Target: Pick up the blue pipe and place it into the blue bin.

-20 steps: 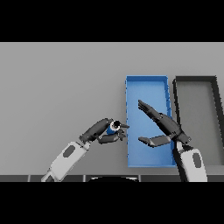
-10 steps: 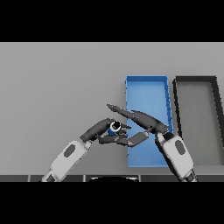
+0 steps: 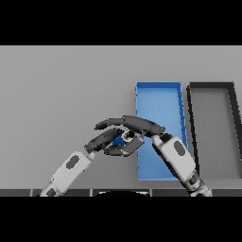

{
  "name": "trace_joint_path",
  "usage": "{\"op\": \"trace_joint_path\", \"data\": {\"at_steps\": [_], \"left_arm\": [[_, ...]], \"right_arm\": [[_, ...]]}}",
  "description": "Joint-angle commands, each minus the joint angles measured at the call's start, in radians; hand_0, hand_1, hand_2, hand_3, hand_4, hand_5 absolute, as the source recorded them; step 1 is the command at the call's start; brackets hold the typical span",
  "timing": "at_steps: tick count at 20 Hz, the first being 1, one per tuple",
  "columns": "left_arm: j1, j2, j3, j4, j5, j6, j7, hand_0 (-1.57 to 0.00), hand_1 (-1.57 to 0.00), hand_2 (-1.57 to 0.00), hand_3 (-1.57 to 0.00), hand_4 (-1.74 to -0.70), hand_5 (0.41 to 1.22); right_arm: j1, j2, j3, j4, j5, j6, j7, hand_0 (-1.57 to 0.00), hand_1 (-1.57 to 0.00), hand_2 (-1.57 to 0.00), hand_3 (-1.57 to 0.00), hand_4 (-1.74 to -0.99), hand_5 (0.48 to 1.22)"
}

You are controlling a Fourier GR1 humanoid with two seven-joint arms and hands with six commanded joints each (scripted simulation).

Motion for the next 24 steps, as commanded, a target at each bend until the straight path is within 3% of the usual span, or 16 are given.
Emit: {"op": "trace_joint_path", "data": {"at_steps": [1, 2, 3, 4, 5, 7, 9, 10, 15, 16, 18, 20, 21, 23, 24], "left_arm": [[-0.007, 0.015, -0.012, -0.006, -0.009, -0.017, 0.056, -0.99, -0.88, -0.85, -0.82, -1.55, 1.221], [0.001, 0.013, -0.017, -0.011, -0.022, -0.014, 0.072, -0.82, -0.71, -0.68, -0.66, -1.48, 1.221], [0.020, 0.004, -0.012, -0.023, -0.026, -0.005, 0.059, -0.78, -0.71, -0.69, -0.58, -1.53, 1.221], [0.012, -0.008, 0.005, -0.014, -0.039, 0.009, 0.060, -0.94, -0.88, -0.86, -0.78, -1.57, 1.221], [0.015, -0.024, 0.019, -0.010, -0.027, 0.014, 0.034, -1.06, -1.02, -0.97, -0.94, -1.61, 1.221], [0.024, -0.054, 0.030, -0.002, 0.012, 0.014, -0.009, -1.25, -1.22, -1.12, -1.17, -1.66, 1.221], [0.025, -0.079, 0.039, -0.002, 0.033, 0.020, -0.028, -1.36, -1.34, -1.25, -1.31, -1.69, 1.221], [0.033, -0.072, 0.047, -0.003, 0.040, 0.009, -0.047, -1.40, -1.39, -1.31, -1.36, -1.70, 1.221], [0.037, -0.066, 0.050, -0.017, 0.059, 0.007, -0.008, -1.52, -1.51, -1.39, -1.50, -1.73, 1.221], [0.043, -0.048, 0.049, -0.027, 0.049, 0.005, -0.042, -1.43, -1.35, -1.22, -1.33, -1.65, 1.221], [0.025, -0.013, 0.025, -0.019, -0.020, -0.009, -0.063, -0.93, -0.87, -0.78, -0.85, -1.41, 1.221], [0.001, 0.016, 0.022, -0.006, -0.054, -0.048, -0.098, -0.59, -0.55, -0.50, -0.55, -1.22, 1.221], [-0.006, 0.012, 0.018, -0.003, -0.075, -0.053, -0.088, -0.47, -0.44, -0.40, -0.44, -1.14, 1.187], [0.007, 0.018, 0.012, -0.002, -0.102, -0.053, -0.119, -0.30, -0.28, -0.26, -0.28, -1.04, 1.020], [0.013, 0.027, 0.016, -0.002, -0.102, -0.050, -0.096, -0.24, -0.23, -0.20, -0.22, -1.00, 0.930]], "right_arm": [[-0.011, 0.002, 0.002, 0.015, 0.007, 0.016, -0.011, -0.53, -0.53, -0.53, -0.44, -1.362, 0.508], [-0.020, 0.012, 0.007, 0.025, 0.017, 0.020, -0.026, -0.72, -0.70, -0.74, -0.63, -1.430, 0.522], [-0.030, 0.022, 0.014, 0.039, -0.002, 0.026, -0.041, -0.89, -0.87, -0.91, -0.77, -1.486, 0.550], [-0.033, 0.027, 0.016, 0.052, -0.038, 0.033, -0.050, -1.02, -1.01, -1.04, -0.87, -1.530, 0.606], [-0.024, 0.020, 0.025, 0.051, -0.068, 0.039, -0.023, -1.13, -1.12, -1.14, -0.96, -1.562, 0.666], [-0.019, 0.025, 0.029, 0.063, -0.106, 0.037, 0.002, -1.29, -1.29, -1.30, -1.18, -1.495, 0.826], [-0.012, 0.031, 0.027, 0.060, -0.092, 0.032, -0.043, -1.39, -1.39, -1.40, -1.32, -1.452, 0.968], [-0.010, 0.023, 0.037, 0.049, -0.036, 0.039, -0.087, -1.43, -1.42, -1.43, -1.37, -1.441, 1.019], [-0.008, 0.019, 0.043, 0.052, -0.004, 0.025, -0.137, -1.52, -1.52, -1.53, -1.51, -1.475, 1.155], [-0.010, 0.022, 0.037, 0.047, -0.023, 0.018, -0.135, -1.53, -1.53, -1.53, -1.52, -1.480, 1.168], [-0.002, 0.039, 0.041, 0.043, -0.037, 0.011, -0.081, -1.55, -1.55, -1.55, -1.54, -1.487, 1.187], [-0.010, 0.047, 0.028, 0.034, -0.033, 0.019, -0.050, -1.56, -1.56, -1.56, -1.55, -1.490, 1.199], [-0.009, 0.060, 0.026, 0.039, -0.021, 0.024, -0.041, -1.56, -1.56, -1.56, -1.55, -1.491, 1.204], [0.018, 0.068, 0.024, 0.017, -0.027, 0.044, -0.059, -1.56, -1.56, -1.56, -1.56, -1.493, 1.210], [0.009, 0.063, 0.008, 0.019, -0.030, 0.048, -0.081, -1.56, -1.56, -1.56, -1.56, -1.494, 1.212]]}}
